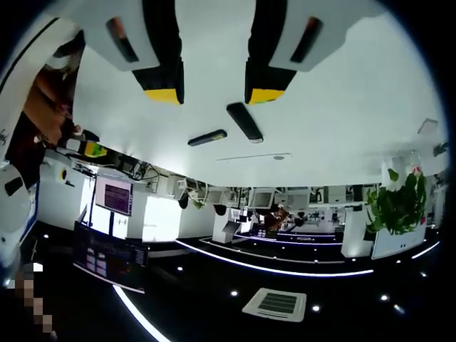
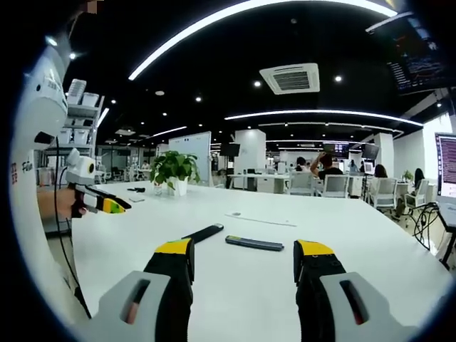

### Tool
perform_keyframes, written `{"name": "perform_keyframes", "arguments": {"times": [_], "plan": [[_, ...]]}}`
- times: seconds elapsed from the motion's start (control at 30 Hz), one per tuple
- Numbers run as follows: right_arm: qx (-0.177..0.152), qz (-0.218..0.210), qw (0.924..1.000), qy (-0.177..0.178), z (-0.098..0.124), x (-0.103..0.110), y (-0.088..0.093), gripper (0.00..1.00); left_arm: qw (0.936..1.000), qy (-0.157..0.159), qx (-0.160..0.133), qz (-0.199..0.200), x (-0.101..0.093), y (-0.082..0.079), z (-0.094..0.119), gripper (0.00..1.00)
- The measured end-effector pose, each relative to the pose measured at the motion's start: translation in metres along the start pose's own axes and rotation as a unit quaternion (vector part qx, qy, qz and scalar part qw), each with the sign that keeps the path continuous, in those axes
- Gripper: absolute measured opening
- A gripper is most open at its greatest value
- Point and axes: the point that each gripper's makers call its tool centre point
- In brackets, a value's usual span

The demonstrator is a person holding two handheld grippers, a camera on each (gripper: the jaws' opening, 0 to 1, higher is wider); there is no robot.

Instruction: Pflip the remote and laser pointer to the front side, press the buttons, and align them neatly on the table

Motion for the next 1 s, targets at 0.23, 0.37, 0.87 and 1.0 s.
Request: {"name": "perform_keyframes", "arguments": {"times": [0.23,0.37,0.87,1.0], "plan": [[0.005,0.009,0.9999,-0.011,-0.005,0.000,0.002,0.58,1.0000,0.002,-0.002,-0.002,-0.005,0.000,-0.002,0.36],[-0.001,0.010,0.9999,-0.006,-0.004,-0.001,-0.001,0.58,1.0000,0.001,-0.006,0.002,-0.004,0.000,-0.007,0.36],[0.015,0.019,0.9993,-0.029,-0.007,0.006,0.009,0.58,0.9999,0.004,-0.007,-0.009,-0.011,0.002,-0.016,0.35],[0.019,0.035,0.9986,-0.036,-0.009,0.007,0.006,0.58,1.0000,-0.002,-0.005,-0.007,-0.013,0.006,-0.012,0.35]]}}
Point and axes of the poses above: the point that each gripper's makers call its tool centre point, and the gripper's own axes: z roughly backward along the fingers, x roughly to its left, y roughly out of its underside, and after that the axes turned 12 degrees about -x, right-handed
